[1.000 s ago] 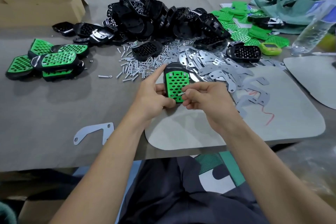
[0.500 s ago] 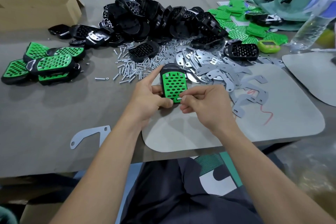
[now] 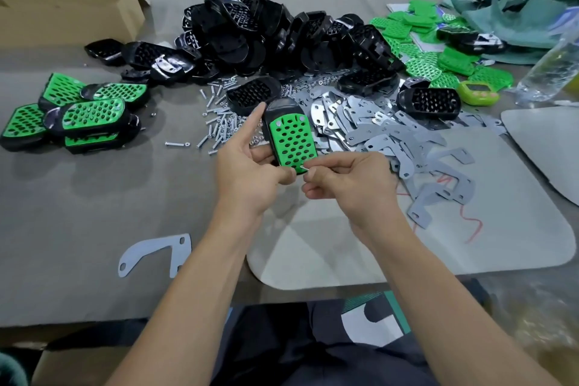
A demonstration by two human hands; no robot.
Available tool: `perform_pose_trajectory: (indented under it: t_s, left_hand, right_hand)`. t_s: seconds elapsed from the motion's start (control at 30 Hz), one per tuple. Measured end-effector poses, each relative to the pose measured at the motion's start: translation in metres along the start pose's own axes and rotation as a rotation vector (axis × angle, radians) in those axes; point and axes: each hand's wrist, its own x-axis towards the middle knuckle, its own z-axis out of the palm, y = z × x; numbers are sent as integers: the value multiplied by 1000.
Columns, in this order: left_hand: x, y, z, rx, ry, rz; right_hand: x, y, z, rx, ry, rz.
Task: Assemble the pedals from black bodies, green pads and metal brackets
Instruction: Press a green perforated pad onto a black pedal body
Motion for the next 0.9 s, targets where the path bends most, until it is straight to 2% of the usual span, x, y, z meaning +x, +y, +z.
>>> perform_pose_trajectory:
  t_s: [0.33,0.43,0.5,0.57,0.67,0.77,0.9]
  left_hand:
    - [26,18,4,-37,138,78]
    - [32,28,3,218,182,267]
    - [38,36,1,395,209,381]
    - [46,42,-4,397,207,384]
    - [56,49,-12,357,201,339]
    - [63,49,-22,238,212,242]
    - [64,47,-25,38,168,106]
  right_hand:
    - [35,-22,31,378,43,179]
    - [41,-21,46,659,110,261]
    - [42,-17,57,753,106,276]
    - [42,-15,66,683,85,193]
    - [48,-19,68,401,97,6]
    - [55,-26,69,149,87,-69]
    - [59,-31,72,186,129,-60]
